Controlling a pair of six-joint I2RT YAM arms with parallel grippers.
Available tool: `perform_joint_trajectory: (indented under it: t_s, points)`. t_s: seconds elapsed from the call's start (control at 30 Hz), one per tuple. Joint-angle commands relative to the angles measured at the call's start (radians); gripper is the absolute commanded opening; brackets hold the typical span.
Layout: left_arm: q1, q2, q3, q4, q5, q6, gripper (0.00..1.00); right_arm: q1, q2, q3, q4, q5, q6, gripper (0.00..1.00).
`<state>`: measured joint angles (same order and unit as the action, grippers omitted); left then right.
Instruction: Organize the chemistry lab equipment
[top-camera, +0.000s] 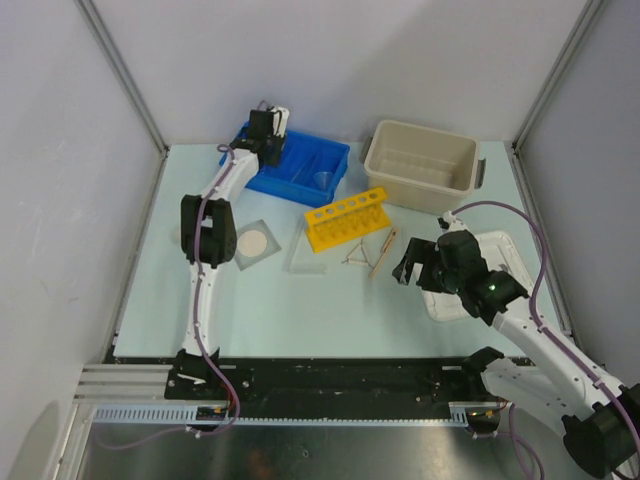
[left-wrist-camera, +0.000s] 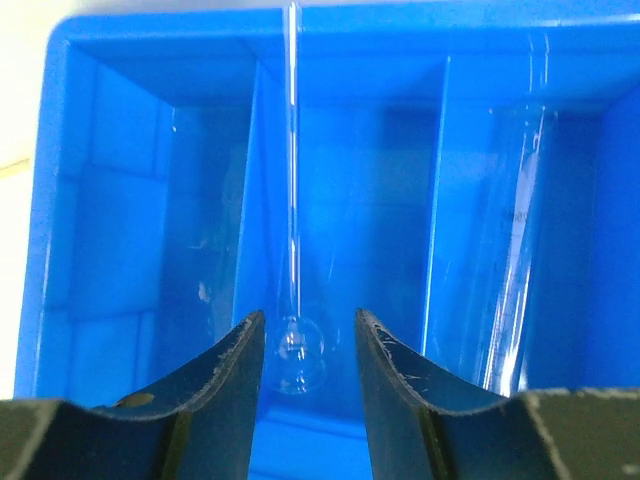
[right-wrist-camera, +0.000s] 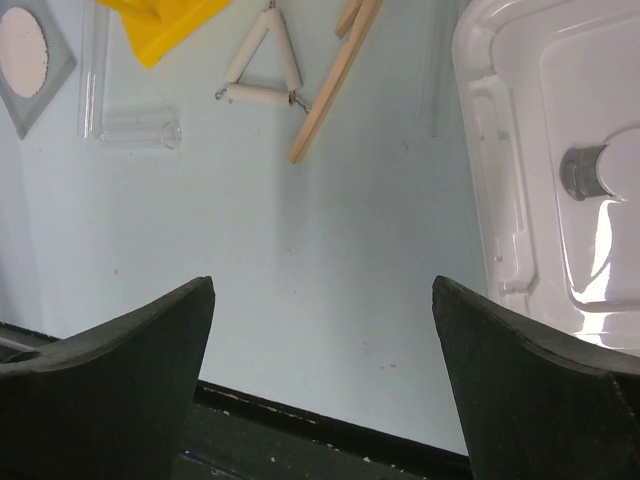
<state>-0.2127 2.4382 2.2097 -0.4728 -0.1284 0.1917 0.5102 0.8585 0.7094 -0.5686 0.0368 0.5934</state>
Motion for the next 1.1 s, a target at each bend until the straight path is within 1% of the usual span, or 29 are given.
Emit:
perform_joint_trajectory:
  t_s: [0.0, 0.13, 0.43, 0.93, 1.07]
  points:
    - [0.002, 0.038, 0.084, 0.038, -0.012, 0.023, 0.47, -0.010, 0.014, 0.042, 0.030, 0.004, -0.016, 0.96]
    - [0.003, 0.060, 0.095, 0.041, -0.006, 0.026, 0.45, -0.018, 0.028, 0.042, 0.039, -0.001, -0.020, 0.96]
    - [0.004, 0.064, 0.063, 0.044, -0.018, 0.042, 0.42, -0.030, 0.050, 0.042, 0.059, -0.021, -0.019, 0.95]
    - [0.003, 0.008, -0.074, 0.048, 0.004, 0.033, 0.35, -0.035, 0.025, 0.042, 0.049, -0.025, -0.025, 0.96]
    - [0.003, -0.022, -0.094, 0.048, 0.017, 0.033, 0.36, -0.037, 0.020, 0.042, 0.047, -0.025, -0.031, 0.96]
